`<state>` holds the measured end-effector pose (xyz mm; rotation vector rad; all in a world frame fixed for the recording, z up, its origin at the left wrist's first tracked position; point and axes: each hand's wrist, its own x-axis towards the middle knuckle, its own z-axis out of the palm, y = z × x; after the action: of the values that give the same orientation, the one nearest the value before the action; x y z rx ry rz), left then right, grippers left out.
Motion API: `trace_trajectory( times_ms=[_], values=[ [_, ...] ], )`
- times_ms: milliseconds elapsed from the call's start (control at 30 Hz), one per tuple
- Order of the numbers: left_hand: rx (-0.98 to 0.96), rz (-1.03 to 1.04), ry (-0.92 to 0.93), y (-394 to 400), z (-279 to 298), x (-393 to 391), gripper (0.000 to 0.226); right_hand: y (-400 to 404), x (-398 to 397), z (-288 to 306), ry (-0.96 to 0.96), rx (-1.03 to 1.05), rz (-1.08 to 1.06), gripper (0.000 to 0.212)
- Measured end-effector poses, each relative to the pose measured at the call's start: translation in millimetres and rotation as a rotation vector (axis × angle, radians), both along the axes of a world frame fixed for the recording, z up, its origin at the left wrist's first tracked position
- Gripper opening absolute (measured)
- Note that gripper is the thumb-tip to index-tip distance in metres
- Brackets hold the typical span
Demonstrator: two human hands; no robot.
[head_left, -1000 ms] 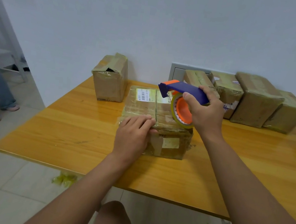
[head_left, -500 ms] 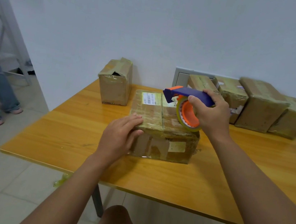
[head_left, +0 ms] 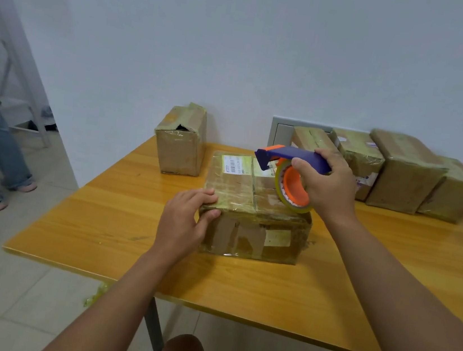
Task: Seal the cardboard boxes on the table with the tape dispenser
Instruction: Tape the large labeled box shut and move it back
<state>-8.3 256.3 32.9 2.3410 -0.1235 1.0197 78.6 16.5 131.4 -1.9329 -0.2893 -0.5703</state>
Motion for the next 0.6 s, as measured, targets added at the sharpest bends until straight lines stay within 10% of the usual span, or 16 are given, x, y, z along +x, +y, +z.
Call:
trace_trajectory(
  times_ms=[300,600],
  values=[
    [-0.008,0.056,0.008,-60.6,0.0,-2.9,0.035,30.4,-19.3,10.2,0.02,0.131,0.042,0.055],
    [-0.184,-0.357,0.127,-19.6,-3.7,2.3,0.027,34.3,-13.4,-1.5,0.069,0.147,0.131,0.051]
  ],
)
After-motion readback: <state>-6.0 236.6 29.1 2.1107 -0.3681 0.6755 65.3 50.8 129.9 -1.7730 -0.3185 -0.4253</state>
